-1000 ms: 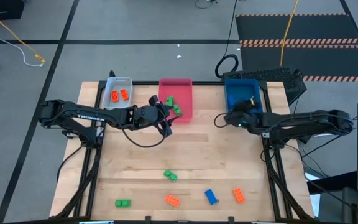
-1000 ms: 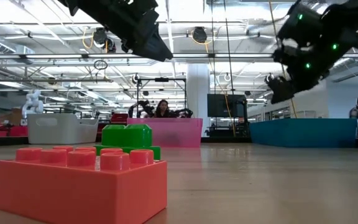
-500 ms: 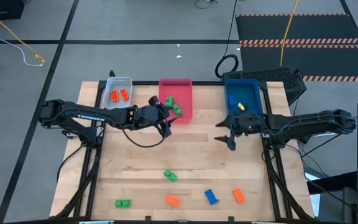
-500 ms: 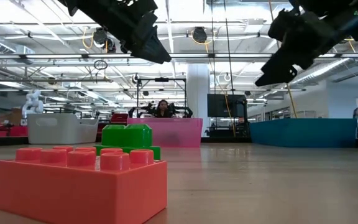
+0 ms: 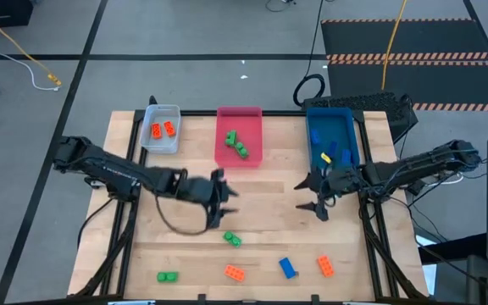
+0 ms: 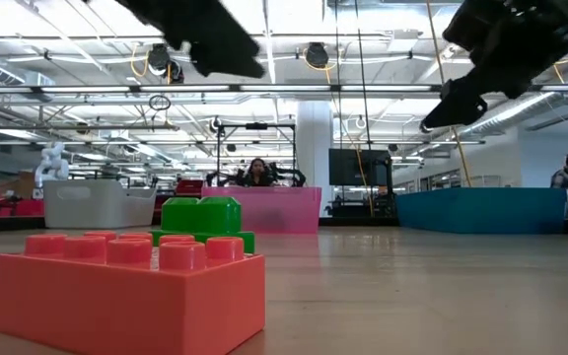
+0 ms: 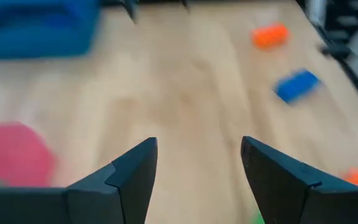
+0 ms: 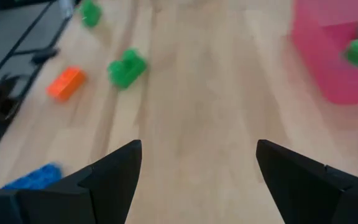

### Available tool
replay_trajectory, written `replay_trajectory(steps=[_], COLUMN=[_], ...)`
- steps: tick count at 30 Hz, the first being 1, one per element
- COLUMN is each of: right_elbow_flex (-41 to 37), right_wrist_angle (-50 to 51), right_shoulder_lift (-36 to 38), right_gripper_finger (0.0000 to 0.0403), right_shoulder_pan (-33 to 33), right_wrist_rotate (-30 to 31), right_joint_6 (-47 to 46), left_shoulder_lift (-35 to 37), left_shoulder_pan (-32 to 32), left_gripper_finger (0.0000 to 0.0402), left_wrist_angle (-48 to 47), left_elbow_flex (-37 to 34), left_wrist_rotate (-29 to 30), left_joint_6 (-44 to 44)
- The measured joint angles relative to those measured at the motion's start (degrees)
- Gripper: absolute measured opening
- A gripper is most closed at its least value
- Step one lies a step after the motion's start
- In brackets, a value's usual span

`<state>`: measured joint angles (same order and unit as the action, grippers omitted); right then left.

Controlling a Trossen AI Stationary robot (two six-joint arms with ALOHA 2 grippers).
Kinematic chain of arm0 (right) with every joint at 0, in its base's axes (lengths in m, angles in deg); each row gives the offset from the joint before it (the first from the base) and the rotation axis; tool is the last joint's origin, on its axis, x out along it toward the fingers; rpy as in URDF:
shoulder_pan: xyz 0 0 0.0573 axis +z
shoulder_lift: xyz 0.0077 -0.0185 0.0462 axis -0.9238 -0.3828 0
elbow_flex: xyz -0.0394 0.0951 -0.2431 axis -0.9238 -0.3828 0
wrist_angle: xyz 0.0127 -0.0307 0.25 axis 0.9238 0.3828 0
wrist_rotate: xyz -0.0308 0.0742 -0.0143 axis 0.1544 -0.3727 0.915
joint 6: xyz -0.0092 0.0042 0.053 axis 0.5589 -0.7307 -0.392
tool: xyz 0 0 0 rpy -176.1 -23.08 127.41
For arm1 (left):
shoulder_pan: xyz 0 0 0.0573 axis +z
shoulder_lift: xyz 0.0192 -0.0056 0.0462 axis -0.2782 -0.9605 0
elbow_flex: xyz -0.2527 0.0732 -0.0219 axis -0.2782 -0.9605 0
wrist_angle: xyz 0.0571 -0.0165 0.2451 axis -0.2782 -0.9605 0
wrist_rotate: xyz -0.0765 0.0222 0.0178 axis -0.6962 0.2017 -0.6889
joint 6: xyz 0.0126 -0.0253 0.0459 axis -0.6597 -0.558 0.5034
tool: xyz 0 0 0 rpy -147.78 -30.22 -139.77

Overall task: Sort & place blocks by color
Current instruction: Put the green game piece into the pink bin

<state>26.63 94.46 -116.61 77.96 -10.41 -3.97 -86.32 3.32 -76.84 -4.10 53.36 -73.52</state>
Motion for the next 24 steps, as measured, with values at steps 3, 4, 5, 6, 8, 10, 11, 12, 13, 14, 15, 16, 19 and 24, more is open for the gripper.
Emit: replay_trajectory(steps=[3,4,5,6,8,10,11,12,13,14,15,16,19,24], right_elbow_flex=[0.00,0.00,0.00,0.00,0.00,0.00,0.01,0.06,0.05,0.04,0.05,0.09,0.04,0.04], right_wrist_angle=[-0.14,-0.50,-1.51,-2.75,-5.69,-9.72,-11.86,-13.61,-14.85,-16.25,-17.97,-19.00,-21.63,-24.71], right_shoulder_lift=[-0.90,-1.30,-1.85,-2.45,-3.91,-5.51,-6.48,-7.33,-8.26,-9.23,-10.23,-11.09,-13.36,-15.26], right_gripper_finger=[0.0313,0.0313,0.0313,0.0313,0.0313,0.0313,0.0313,0.0313,0.0313,0.0313,0.0313,0.0313,0.0313,0.0313], right_shoulder_pan=[3.83,4.95,5.92,6.81,8.65,10.16,10.81,11.43,12.08,12.57,12.84,13.16,13.70,13.66], right_wrist_rotate=[3.79,5.52,7.04,7.84,8.95,8.96,8.97,8.95,8.95,8.92,9.06,9.51,10.35,10.30], right_joint_6=[-0.17,-0.39,-0.44,-0.46,-0.48,-0.46,-0.47,-0.42,-0.38,-0.42,-0.45,-0.50,-0.70,-1.55], left_shoulder_lift=[-0.13,-0.58,-1.00,-1.32,-2.39,-3.53,-4.18,-4.94,-5.58,-6.16,-6.79,-7.51,-9.50,-11.88], left_shoulder_pan=[-5.46,-7.12,-8.74,-10.35,-12.98,-15.11,-15.77,-16.05,-16.13,-16.05,-15.82,-15.42,-14.38,-12.76], left_gripper_finger=[0.0232,0.0232,0.0232,0.0232,0.0232,0.0232,0.0232,0.0232,0.0232,0.0232,0.0232,0.0232,0.0232,0.0232], left_wrist_angle=[-4.05,-4.90,-5.63,-6.68,-6.81,-7.36,-7.93,-7.75,-7.64,-7.91,-8.04,-8.02,-8.40,-8.36], left_elbow_flex=[0.00,0.00,0.00,-0.01,-0.07,-0.02,-0.02,-0.02,-0.02,-0.02,-0.02,-0.02,-0.02,-0.04], left_wrist_rotate=[2.42,3.48,4.40,5.49,7.43,8.34,8.46,8.45,8.38,8.20,7.52,6.82,4.85,1.76], left_joint_6=[-4.64,-6.25,-7.39,-8.14,-8.63,-8.37,-8.38,-8.54,-9.09,-9.69,-10.07,-10.14,-9.72,-6.82])
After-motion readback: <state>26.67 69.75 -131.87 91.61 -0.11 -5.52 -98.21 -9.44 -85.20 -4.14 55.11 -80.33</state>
